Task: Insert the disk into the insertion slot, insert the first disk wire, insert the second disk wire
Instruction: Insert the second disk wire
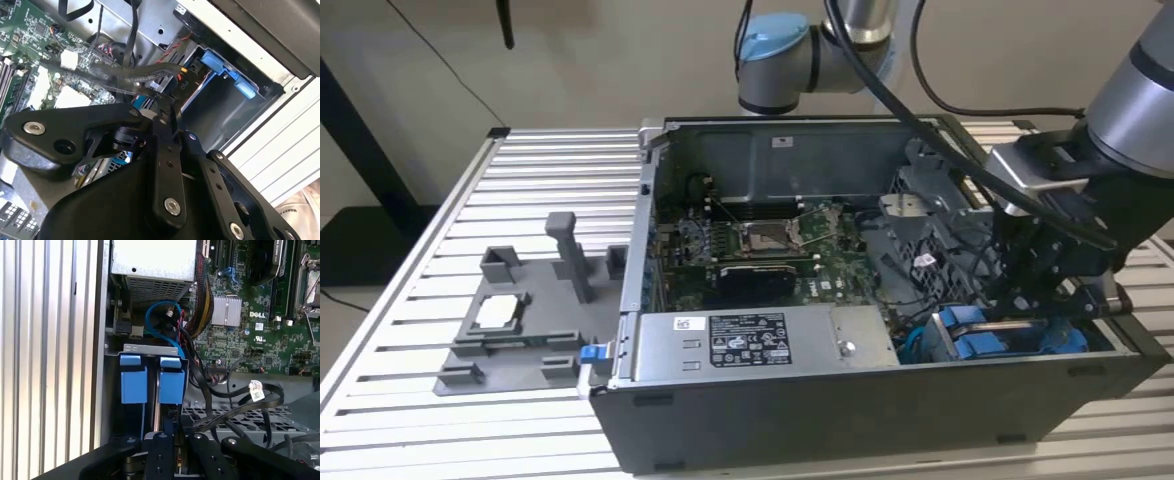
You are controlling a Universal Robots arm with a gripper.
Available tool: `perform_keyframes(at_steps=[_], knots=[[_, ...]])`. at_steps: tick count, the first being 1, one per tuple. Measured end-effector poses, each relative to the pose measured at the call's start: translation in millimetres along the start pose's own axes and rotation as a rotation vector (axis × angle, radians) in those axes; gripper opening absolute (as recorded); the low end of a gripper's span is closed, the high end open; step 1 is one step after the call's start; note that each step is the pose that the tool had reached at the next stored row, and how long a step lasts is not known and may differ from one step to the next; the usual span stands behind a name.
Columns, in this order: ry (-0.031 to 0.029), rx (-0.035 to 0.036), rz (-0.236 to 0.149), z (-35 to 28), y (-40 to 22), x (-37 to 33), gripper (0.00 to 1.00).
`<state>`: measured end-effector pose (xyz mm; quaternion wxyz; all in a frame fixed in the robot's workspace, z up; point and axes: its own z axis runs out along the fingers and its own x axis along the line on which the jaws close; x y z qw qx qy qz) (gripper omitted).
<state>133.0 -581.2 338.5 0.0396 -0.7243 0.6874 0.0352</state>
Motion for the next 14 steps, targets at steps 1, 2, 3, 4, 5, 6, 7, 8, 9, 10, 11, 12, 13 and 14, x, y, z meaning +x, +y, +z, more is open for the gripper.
perform_keyframes(at_steps=[1, 2, 3, 4, 5, 6, 7, 8, 9, 10, 11, 12, 13, 14], knots=[[0.0002, 0.0000, 0.001, -0.2, 0.0, 0.2, 0.23], [0.0003, 0.0000, 0.002, -0.6, 0.0, 0.3, 0.23], [0.0001, -0.0001, 0.002, -1.6, 0.0, 0.2, 0.30], [0.0001, -0.0002, 0.003, -3.1, 0.0, 0.1, 0.30], [-0.0001, -0.0001, 0.003, -5.1, 0.0, 0.0, 0.30], [0.0001, -0.0001, 0.004, -7.3, 0.0, -0.3, 0.30], [-0.0001, -0.0001, 0.004, -9.3, 0.0, -0.5, 0.30], [0.0001, 0.0000, 0.005, -11.8, -0.1, -0.7, 0.30], [0.0001, 0.0000, 0.005, -13.9, -0.1, -1.0, 0.30], [0.0000, 0.0000, 0.005, -15.6, -0.1, -1.1, 0.30], [0.0000, 0.0001, 0.006, -17.4, -0.1, -1.4, 0.30], [-0.0001, 0.0002, 0.006, -19.3, -0.1, -1.6, 0.30], [0.0000, 0.0003, 0.006, -21.3, -0.1, -1.8, 0.30], [0.0002, 0.0004, 0.007, -23.3, 0.0, -2.0, 0.30]])
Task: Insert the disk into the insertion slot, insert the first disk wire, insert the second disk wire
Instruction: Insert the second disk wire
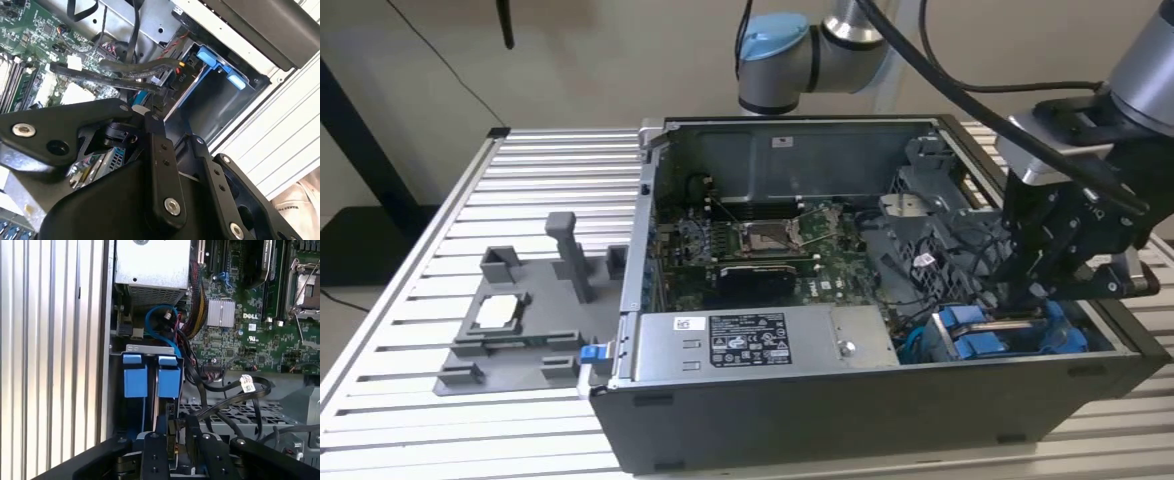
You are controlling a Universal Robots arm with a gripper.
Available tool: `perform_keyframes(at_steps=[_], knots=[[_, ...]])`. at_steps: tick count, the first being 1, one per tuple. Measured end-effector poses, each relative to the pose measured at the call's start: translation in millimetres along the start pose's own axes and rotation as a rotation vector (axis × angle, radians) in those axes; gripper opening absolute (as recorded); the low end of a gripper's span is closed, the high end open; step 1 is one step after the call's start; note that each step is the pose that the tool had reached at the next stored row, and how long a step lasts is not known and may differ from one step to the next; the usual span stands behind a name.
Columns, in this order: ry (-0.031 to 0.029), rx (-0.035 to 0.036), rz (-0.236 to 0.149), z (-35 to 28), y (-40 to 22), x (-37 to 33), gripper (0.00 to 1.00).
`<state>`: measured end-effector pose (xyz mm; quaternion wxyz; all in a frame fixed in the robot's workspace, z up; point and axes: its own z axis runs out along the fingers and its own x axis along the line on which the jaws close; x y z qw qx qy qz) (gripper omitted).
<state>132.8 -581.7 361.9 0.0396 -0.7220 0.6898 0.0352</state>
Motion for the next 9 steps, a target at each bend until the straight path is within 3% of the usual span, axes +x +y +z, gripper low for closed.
perform_keyframes(at_steps=[2, 9], knots=[[0.0001, 0.0002, 0.000, -3.4, 0.0, -0.3, 0.30], [-0.0001, 0.0003, 0.000, -3.9, 0.0, -0.4, 0.30]])
